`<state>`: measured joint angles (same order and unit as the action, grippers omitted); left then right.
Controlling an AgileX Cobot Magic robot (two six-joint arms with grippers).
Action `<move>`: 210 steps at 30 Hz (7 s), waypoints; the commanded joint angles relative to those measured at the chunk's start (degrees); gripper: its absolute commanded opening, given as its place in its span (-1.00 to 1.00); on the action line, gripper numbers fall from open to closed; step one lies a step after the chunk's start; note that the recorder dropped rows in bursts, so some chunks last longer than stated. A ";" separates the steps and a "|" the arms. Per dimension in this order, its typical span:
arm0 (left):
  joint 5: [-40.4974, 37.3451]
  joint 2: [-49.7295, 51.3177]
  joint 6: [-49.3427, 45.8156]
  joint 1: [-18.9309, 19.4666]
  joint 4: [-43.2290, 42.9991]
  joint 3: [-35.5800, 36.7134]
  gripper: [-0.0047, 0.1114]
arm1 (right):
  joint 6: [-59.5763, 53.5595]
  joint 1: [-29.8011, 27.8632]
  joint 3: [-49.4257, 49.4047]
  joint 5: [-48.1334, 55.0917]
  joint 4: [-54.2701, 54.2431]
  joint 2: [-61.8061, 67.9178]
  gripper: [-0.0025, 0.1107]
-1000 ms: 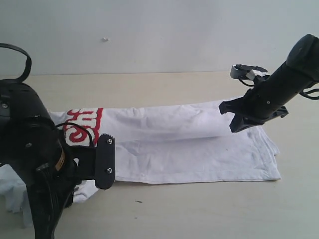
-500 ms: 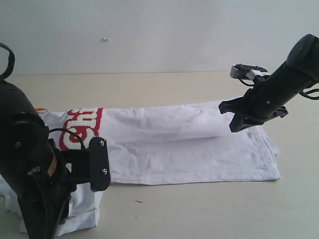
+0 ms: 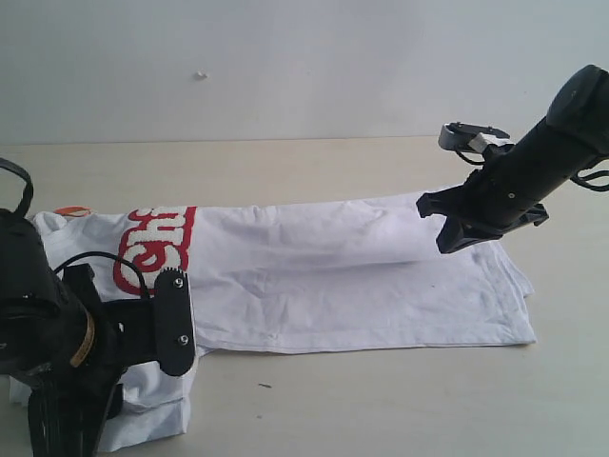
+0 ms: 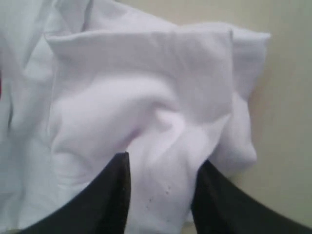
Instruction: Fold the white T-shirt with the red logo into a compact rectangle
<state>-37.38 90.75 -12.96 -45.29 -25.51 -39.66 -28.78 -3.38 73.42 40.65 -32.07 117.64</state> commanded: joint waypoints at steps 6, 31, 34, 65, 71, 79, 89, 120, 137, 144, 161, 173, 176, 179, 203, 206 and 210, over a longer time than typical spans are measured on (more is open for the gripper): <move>0.26 -0.06 1.19 0.17 1.00 0.95 -0.34 | -0.69 0.07 -0.13 0.56 -0.50 -0.17 -0.96; 2.63 1.73 -0.31 -0.45 -57.75 -4.96 -0.92 | -1.06 0.07 -0.13 -0.07 -0.50 -0.17 -0.96; 6.80 4.03 -0.31 1.33 -64.41 -4.96 -0.92 | -1.06 0.07 -0.13 0.03 -0.50 -0.17 -0.96; -1.47 12.70 46.39 6.91 -67.84 -14.16 -0.47 | -1.46 0.07 0.29 -0.40 -0.28 -0.17 -0.96; 9.24 6.51 31.37 9.84 -26.86 -14.16 -0.92 | -1.53 0.07 0.29 0.45 -0.55 -0.17 -0.96; 14.60 9.64 3.34 21.51 8.68 -14.03 -0.92 | -1.53 0.07 0.29 0.81 -0.90 -0.17 -0.96; 25.51 17.10 7.85 27.56 8.22 -18.63 -0.92 | -1.67 0.07 0.29 0.24 -0.90 -0.17 -0.96; 0.53 26.44 -36.52 24.43 52.62 -32.04 -0.92 | -2.22 0.07 0.29 -0.09 -0.95 -0.17 -0.96; -0.34 17.46 -29.65 24.01 47.77 -32.04 -0.58 | -2.22 0.07 0.29 -0.13 -0.95 -0.17 -0.96; -13.73 7.80 -19.07 22.90 35.95 -24.57 -0.46 | -2.22 0.07 0.29 0.14 -0.73 -0.17 -0.96; 1.03 -1.69 10.22 -7.45 7.78 1.57 -0.08 | -2.69 0.07 0.29 0.76 -2.91 -0.17 -0.96; 1.89 6.11 19.42 -11.26 -3.74 2.10 0.06 | -2.88 0.07 0.29 1.19 -2.91 -0.17 -0.96; 1.89 5.99 19.42 -11.50 -3.33 2.10 0.06 | -2.88 0.07 0.29 1.02 -2.91 -0.06 -0.96; 1.92 5.99 19.42 -11.31 -3.60 2.10 0.06 | -2.88 0.07 0.29 1.02 -2.91 0.52 -0.96; -9.05 5.54 18.90 -12.77 -9.66 2.12 -0.91 | -3.12 0.07 0.14 1.18 -2.91 1.74 -0.96; -10.01 2.62 16.17 -12.77 -9.78 2.12 -0.91 | -3.12 0.07 0.14 1.18 -2.91 1.74 -0.96; -9.62 -1.11 12.96 -12.45 -15.07 1.67 -0.91 | -3.12 0.07 0.14 1.17 -3.03 1.74 -0.96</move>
<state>-46.36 92.17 1.97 -57.63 -36.68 -37.69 -31.39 -3.38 73.42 42.23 -34.67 119.58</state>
